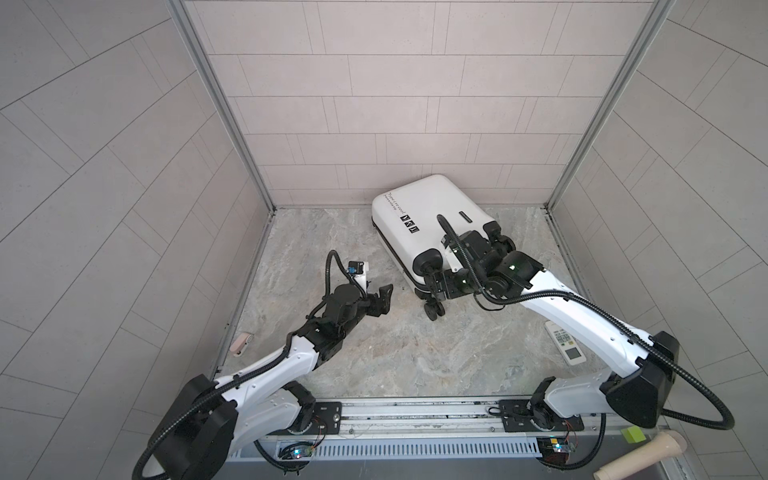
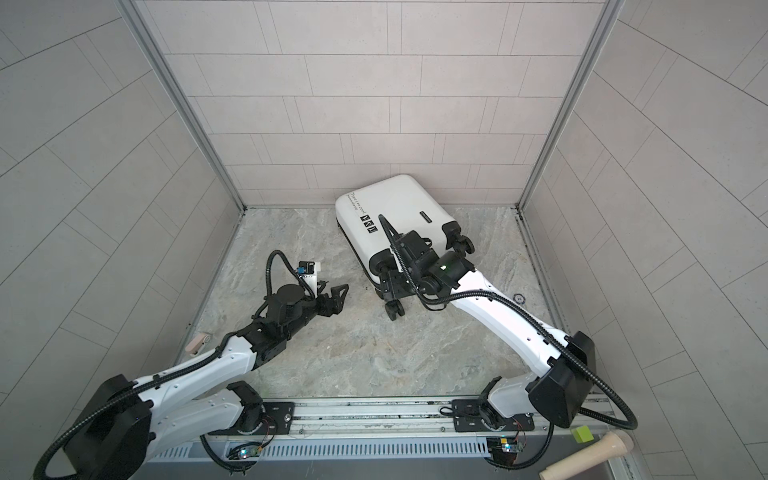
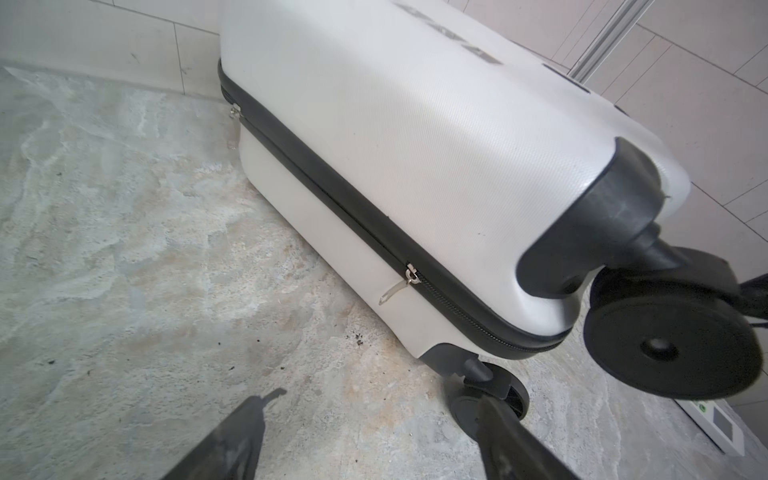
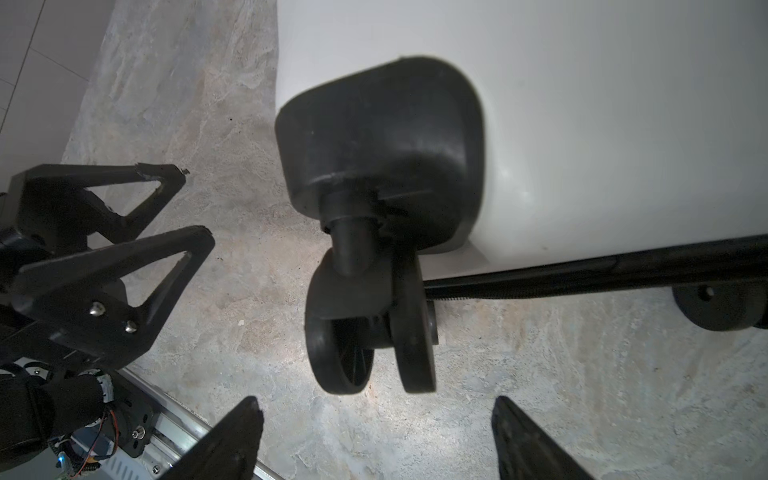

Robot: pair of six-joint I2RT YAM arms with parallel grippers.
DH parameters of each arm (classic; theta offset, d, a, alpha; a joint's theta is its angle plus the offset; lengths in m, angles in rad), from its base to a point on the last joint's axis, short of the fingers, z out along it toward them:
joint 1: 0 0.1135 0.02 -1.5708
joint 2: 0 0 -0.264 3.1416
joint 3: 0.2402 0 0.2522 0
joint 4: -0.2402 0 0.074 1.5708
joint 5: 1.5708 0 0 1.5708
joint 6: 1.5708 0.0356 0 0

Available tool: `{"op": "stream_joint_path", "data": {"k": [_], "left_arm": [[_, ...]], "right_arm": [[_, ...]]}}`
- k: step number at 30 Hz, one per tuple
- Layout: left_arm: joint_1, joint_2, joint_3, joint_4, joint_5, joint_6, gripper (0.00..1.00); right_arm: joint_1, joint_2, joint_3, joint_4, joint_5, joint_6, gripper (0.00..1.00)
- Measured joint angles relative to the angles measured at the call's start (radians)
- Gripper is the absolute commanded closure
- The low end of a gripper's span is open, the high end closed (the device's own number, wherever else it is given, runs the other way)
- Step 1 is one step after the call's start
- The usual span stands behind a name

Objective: Pack the luggage
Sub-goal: 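Grasp the wheel with the right gripper while the left gripper reaches the zipper pull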

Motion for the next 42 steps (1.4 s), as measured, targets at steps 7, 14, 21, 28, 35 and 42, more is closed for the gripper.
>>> {"op": "stream_joint_path", "data": {"k": [7, 14, 21, 28, 35, 42], "left_arm": [[0.014, 0.087, 0.000, 0.114, 0.018, 0.071, 0.24], [0.038, 0.281, 0.013, 0.252, 0.121, 0.105, 0.36], [0.045, 0.466, 0.082, 0.367, 0.199, 0.159, 0.38], [0.104, 0.640, 0.128, 0.515, 0.287, 0.174, 0.47], [0.163, 0.745, 0.141, 0.640, 0.352, 0.162, 0.52], [0.168, 0.771, 0.169, 0.679, 0.449, 0.160, 0.57]], "right_arm": [[0.016, 0.101, 0.080, -0.050, 0.035, -0.016, 0.12], [0.021, 0.174, 0.106, -0.076, 0.045, -0.026, 0.17], [0.023, 0.230, 0.128, -0.079, 0.045, -0.036, 0.27], [0.023, 0.234, 0.141, -0.079, 0.045, -0.042, 0.37], [0.023, 0.234, 0.141, -0.080, 0.044, -0.044, 0.44], [0.023, 0.234, 0.141, -0.080, 0.043, -0.044, 0.45]]}}
